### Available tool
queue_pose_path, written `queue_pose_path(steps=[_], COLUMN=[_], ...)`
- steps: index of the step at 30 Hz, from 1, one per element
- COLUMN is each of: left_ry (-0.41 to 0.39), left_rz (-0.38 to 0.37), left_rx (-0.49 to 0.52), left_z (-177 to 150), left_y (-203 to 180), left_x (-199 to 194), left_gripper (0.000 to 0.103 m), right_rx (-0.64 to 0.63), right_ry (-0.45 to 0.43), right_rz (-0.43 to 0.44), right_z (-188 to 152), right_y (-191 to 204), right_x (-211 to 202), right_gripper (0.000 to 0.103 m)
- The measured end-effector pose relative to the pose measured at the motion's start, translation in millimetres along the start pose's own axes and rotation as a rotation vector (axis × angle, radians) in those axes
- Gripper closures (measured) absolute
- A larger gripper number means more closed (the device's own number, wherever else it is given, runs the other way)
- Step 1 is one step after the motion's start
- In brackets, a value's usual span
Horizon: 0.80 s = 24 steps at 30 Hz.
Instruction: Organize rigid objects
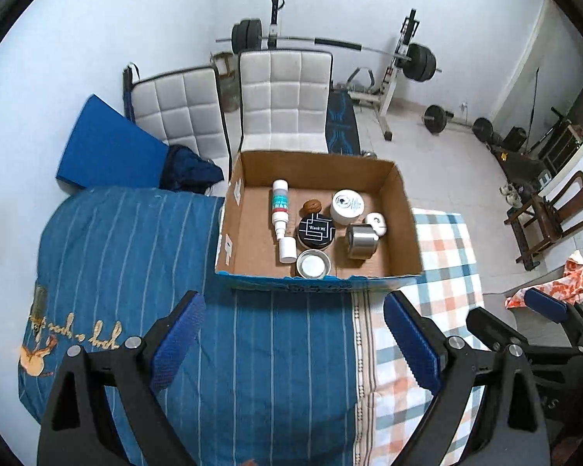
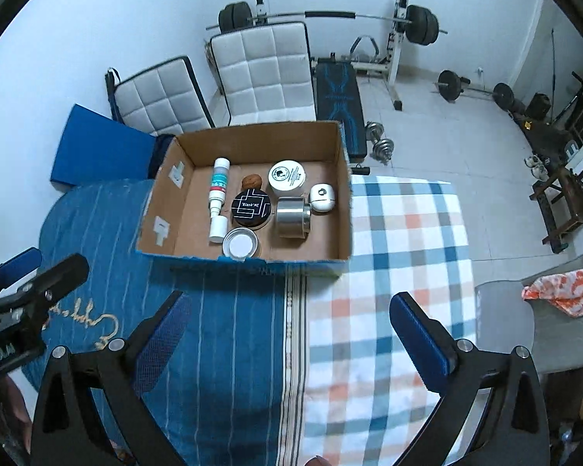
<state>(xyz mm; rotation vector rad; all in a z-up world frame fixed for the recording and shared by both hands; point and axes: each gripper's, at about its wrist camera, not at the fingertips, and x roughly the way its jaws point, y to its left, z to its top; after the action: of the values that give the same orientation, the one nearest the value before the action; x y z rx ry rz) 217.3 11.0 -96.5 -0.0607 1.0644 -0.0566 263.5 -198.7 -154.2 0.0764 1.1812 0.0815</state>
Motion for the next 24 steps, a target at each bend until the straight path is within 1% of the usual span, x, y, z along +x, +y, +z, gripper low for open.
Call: queue_pose_path(steps=[4, 6, 7, 10, 14, 18, 24], left_ry=[-0.047, -0.074, -0.079, -0.089, -0.121, -0.152, -0.172], left_rz=[-0.013, -0.006, -0.003, -0.026, -0.027, -0.020, -0.016], left_rx=[-0.001, 0.005, 0.008, 0.018, 0.035, 0.038, 0.039], left_z=[-9, -15, -17, -25, -34, -37, -42], left_y=[-4, -8, -9, -14, -19, -18, -17], left_x=[-41, -60, -67, -90, -112, -126, -138], left_gripper=[0.009, 0.009, 0.009, 0.009, 0.009, 0.009, 0.009], right_rx=[-0.012, -0.011, -0.010, -0.011, -0.020, -0.032, -0.034], right_ry=[-0.048, -0.066, -0.072, -0.095, -0.120, -0.143, -0.188], right_rz=[0.018, 0.030, 0.038, 0.058, 0.073, 0.060, 0.023], right_z=[-20, -28, -31, -44, -54, -60, -62], right_y=[-3, -3, -2, -2, 1, 3, 5], right_x=[-51, -70, -78, -108, -133, -151, -169], right_gripper=[0.000, 0.000, 0.000, 0.000, 0.000, 0.000, 0.000])
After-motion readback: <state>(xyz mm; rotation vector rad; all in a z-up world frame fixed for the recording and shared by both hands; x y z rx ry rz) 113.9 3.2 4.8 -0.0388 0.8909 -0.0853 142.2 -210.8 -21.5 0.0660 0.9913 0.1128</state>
